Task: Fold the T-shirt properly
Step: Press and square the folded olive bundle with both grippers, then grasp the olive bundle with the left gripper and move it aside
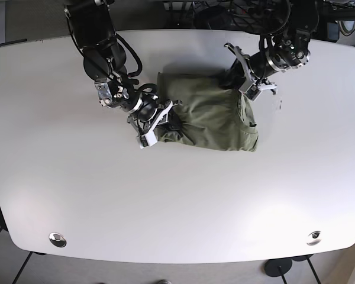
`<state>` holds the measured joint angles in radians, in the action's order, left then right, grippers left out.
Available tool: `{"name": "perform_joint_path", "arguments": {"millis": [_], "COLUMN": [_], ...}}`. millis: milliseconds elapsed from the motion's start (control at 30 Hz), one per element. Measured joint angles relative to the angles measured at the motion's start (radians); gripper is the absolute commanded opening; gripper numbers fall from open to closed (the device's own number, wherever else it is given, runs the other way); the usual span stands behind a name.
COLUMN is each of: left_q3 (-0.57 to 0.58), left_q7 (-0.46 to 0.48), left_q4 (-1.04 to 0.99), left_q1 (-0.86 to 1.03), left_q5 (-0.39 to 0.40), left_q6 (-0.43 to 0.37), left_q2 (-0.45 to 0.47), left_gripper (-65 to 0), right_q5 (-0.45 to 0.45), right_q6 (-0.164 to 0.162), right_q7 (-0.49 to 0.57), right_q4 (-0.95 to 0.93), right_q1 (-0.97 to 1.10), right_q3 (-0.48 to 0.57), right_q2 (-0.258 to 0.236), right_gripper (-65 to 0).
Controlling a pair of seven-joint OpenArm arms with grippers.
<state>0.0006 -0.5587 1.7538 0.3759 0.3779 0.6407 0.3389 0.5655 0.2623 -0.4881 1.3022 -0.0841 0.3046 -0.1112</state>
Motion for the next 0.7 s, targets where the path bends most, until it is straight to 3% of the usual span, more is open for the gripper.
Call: {"name": "perform_joint_path", "arguments": {"millis": [300, 467, 533, 700], "left_q3": [-0.217, -0.21, -0.211, -0.195], "left_q7": [0.002, 0.0, 0.0, 0.0], "left_q4": [-0.042, 0.058, 0.076, 0.077], "left_q1": [0.002, 0.046, 0.055, 0.068], "left_q5": [0.003, 0.008, 0.006, 0.003], "left_q6": [0.011, 0.011, 0.011, 0.003], "left_q2": [0.031, 0.013, -0.034, -0.101], "left_gripper": [-58.5, -58.3, -58.3, -58.3], "right_q5": [0.007, -0.012, -0.017, -0.013], "right_q6": [0.006, -0.016, -0.023, -0.011], "right_q7": [0.009, -0.08, -0.092, -0.082], "right_q4": [0.016, 0.212, 0.257, 0.171], "right_q1": [0.001, 0.031, 0.016, -0.089], "right_q3": [0.01, 0.004, 0.005, 0.011], "right_q2": [-0.014, -0.054, -0.053, -0.07], "right_gripper": [-57.4, -57.5, -57.5, -57.7]}}
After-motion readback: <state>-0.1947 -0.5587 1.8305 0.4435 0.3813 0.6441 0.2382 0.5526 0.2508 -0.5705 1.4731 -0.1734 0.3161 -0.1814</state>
